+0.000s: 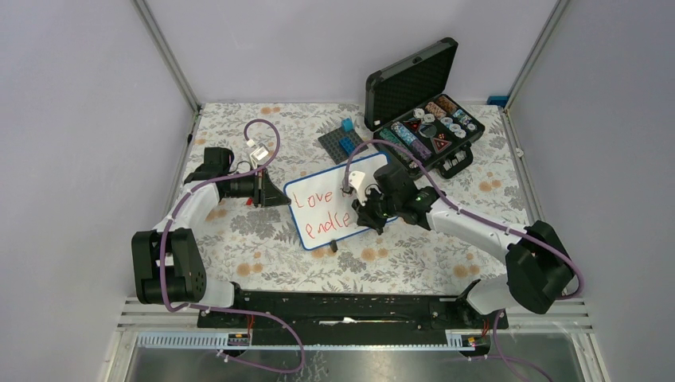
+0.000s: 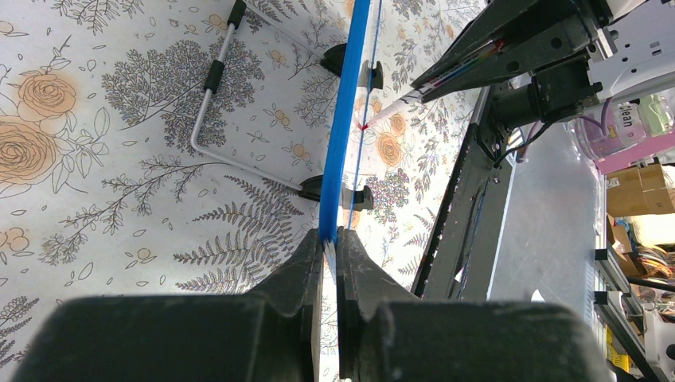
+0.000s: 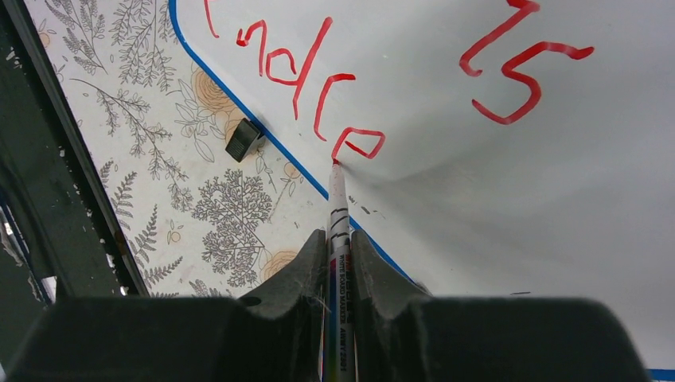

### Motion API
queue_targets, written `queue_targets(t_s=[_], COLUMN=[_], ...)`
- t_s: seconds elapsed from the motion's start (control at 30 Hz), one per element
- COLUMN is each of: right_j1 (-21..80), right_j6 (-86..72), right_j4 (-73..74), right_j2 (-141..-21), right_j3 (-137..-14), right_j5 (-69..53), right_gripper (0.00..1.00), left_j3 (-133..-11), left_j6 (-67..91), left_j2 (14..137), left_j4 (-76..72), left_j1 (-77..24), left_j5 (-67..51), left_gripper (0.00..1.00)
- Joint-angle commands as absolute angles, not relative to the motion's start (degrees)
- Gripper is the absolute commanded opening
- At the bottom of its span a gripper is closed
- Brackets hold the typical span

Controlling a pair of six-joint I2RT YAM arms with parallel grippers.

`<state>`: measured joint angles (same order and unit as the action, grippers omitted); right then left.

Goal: Write a sentence on the whiteboard

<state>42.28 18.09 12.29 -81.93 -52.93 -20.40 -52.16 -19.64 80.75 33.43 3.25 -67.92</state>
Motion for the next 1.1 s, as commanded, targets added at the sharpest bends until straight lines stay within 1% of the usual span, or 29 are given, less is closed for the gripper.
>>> queue_targets(t_s=[0.0,0.2,0.47,1.07], right_j1=[42.2,40.2,40.1,37.3], right_j6=[19.0,19.4,19.4,17.3], right_j4=[10.8,12.5,15.3,12.5], right_j2=[-79.3,-77.9,-75.9,-77.1], right_j3=[-52.4,-53.8,-55.3,-56.4], right_j5=[-16.4,-16.1,-19.2,-16.4], right_gripper=[0.00,0.00,0.00,0.00], left_j3=[-53.3,-53.2,-53.3,-53.1], left_j6=[-21.7,-21.7,-21.7,-21.8], left_j2=[80.4,80.2,80.3,80.0], left_j4=[33.4,33.4,33.4,33.4], left_j1=[2.3,2.2,2.2,2.1], left_j5=[-66.7,-66.7,-66.8,-66.9], left_gripper=[0.00,0.00,0.00,0.00])
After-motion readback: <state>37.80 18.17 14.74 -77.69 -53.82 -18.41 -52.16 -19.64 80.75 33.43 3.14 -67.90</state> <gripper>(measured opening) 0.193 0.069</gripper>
